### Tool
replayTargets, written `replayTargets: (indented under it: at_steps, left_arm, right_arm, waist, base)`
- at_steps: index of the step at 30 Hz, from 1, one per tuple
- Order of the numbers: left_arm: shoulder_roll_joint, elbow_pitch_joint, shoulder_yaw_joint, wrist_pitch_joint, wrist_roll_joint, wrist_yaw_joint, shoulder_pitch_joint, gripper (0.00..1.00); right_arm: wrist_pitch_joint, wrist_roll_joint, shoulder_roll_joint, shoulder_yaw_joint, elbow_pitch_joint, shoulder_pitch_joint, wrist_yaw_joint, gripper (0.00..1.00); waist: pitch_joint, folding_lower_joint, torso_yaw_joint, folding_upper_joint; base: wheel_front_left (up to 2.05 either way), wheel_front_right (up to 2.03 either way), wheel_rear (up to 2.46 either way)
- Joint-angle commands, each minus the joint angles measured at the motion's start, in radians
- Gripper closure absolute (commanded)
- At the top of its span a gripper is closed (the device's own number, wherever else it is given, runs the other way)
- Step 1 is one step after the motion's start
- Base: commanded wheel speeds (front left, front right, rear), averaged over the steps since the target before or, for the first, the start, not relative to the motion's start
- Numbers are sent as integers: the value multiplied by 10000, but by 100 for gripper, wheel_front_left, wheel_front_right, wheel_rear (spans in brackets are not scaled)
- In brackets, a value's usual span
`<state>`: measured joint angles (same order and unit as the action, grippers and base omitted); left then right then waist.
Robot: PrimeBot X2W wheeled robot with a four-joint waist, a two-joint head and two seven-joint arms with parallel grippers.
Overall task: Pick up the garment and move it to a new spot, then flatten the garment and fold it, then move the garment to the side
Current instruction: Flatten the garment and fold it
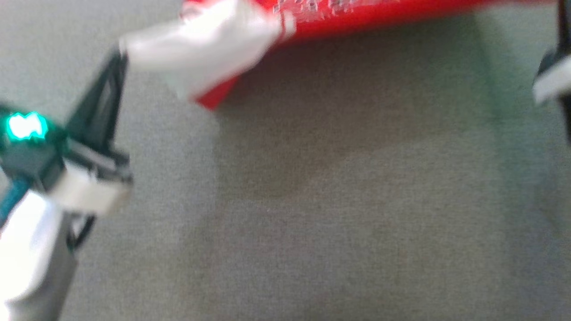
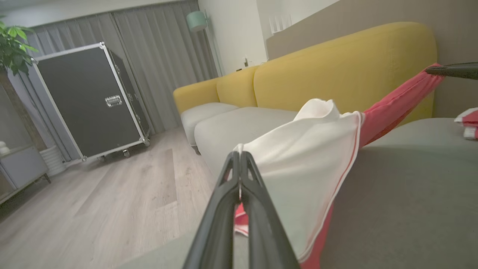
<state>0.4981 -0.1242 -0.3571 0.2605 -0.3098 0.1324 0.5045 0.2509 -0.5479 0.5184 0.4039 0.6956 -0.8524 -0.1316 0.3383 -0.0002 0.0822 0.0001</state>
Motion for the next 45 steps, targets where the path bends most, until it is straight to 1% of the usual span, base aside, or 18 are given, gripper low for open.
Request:
replayTargets:
  at_steps: [1,4,6,9,15,19,23,27,30,36,39,45]
  left_arm:
    - [429,396,650,12,-100,-29,-338,100]
    - [517,624,713,12,-166,-23,-1578,100]
    - [559,787,771,12,-193,-22,-2396,100]
    - [465,1061,953,12,-421,-21,-3454,100]
    - [111,1341,1312,12,-418,-21,-5353,100]
    - [-135,1572,1272,12,-322,-21,-6441,100]
    - [-255,1741,1109,12,-344,-20,-7087,100]
    - [-234,1674,1021,13,-406,-19,-6972,100]
    - [-228,1516,836,13,-355,-19,-6370,100]
    - [-330,797,279,13,-279,-18,-4573,100]
    - [-502,338,35,13,-336,-18,-3616,100]
    - [-565,-605,-686,13,-290,-18,-1716,100]
  right_arm:
    - [106,-82,228,-151,-513,887,9,100]
    - [107,26,329,-535,-1129,2187,9,100]
    - [107,104,273,-770,-1545,3031,9,100]
    - [107,462,184,-1250,-2207,4220,9,100]
    - [108,1569,-385,-2198,-3441,6800,9,100]
    - [103,2017,-742,-2846,-4078,8341,9,100]
    - [-152,2341,-913,-3271,-4683,9378,9,100]
    - [-378,2448,-1020,-3578,-5017,9637,9,100]
    - [-737,2519,-1171,-3797,-5066,9515,9,100]
    - [-913,2742,-1487,-4079,-4814,8759,9,100]
    - [-858,2788,-1607,-4176,-4422,8284,9,100]
    - [-906,3139,-1869,-4210,-3729,7076,9,100]
  waist:
    - [-652,2,-169,-1]
    - [-1095,2,-334,-1]
    - [-1390,2,-481,-1]
    - [-1759,2,-634,-1]
    - [-2277,2,-772,-1]
    - [-2471,2,-706,-1]
    - [-2552,2,-652,-1]
    - [-2440,2,-611,-1]
    - [-2210,2,-538,-1]
    - [-1803,2,-420,-1]
    - [-1600,2,-345,-1]
    - [-1041,2,-307,-1]
  base:
    - [0,0,0]
    - [0,0,0]
    - [0,0,0]
    - [0,0,0]
    - [0,0,0]
    - [0,0,0]
    - [0,0,0]
    - [0,0,0]
    - [0,0,0]
    - [0,0,0]
    - [0,0,0]
    - [0,0,0]
